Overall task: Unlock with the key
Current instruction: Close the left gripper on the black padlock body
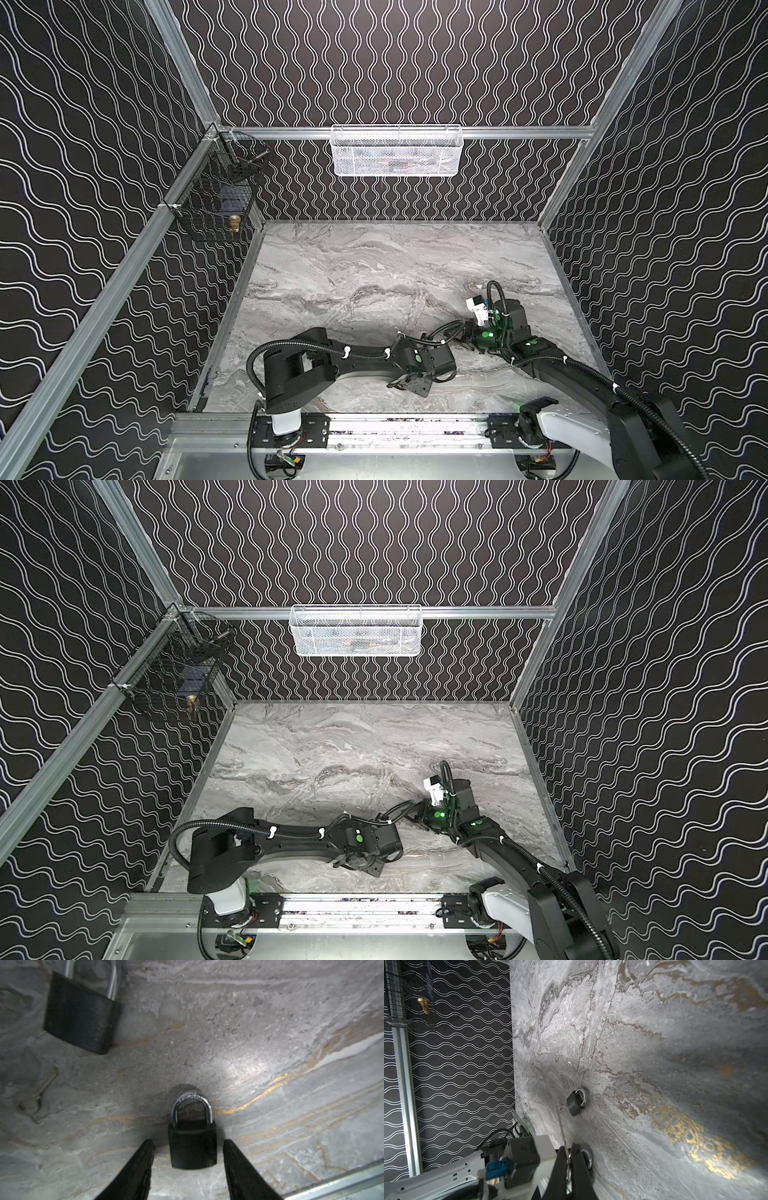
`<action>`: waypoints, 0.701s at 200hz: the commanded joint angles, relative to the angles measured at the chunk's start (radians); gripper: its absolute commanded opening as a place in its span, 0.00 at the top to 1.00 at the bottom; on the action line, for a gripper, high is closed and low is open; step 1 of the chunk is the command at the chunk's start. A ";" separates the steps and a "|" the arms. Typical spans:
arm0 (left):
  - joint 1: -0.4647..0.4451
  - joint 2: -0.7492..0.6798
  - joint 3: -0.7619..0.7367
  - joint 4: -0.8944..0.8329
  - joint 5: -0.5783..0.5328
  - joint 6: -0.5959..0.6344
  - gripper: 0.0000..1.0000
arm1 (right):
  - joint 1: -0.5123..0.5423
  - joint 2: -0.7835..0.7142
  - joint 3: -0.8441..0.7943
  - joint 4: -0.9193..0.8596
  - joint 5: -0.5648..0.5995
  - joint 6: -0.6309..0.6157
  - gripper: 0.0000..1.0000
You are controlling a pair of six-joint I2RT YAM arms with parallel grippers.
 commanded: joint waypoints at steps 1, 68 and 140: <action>0.002 0.012 0.010 0.005 -0.007 -0.018 0.45 | -0.007 -0.002 -0.008 0.040 -0.019 0.014 1.00; -0.001 0.062 0.046 -0.054 -0.001 -0.043 0.53 | -0.019 0.008 -0.007 0.046 -0.043 0.010 1.00; -0.002 0.062 0.044 -0.097 -0.007 -0.088 0.58 | -0.034 0.025 -0.022 0.081 -0.064 0.021 1.00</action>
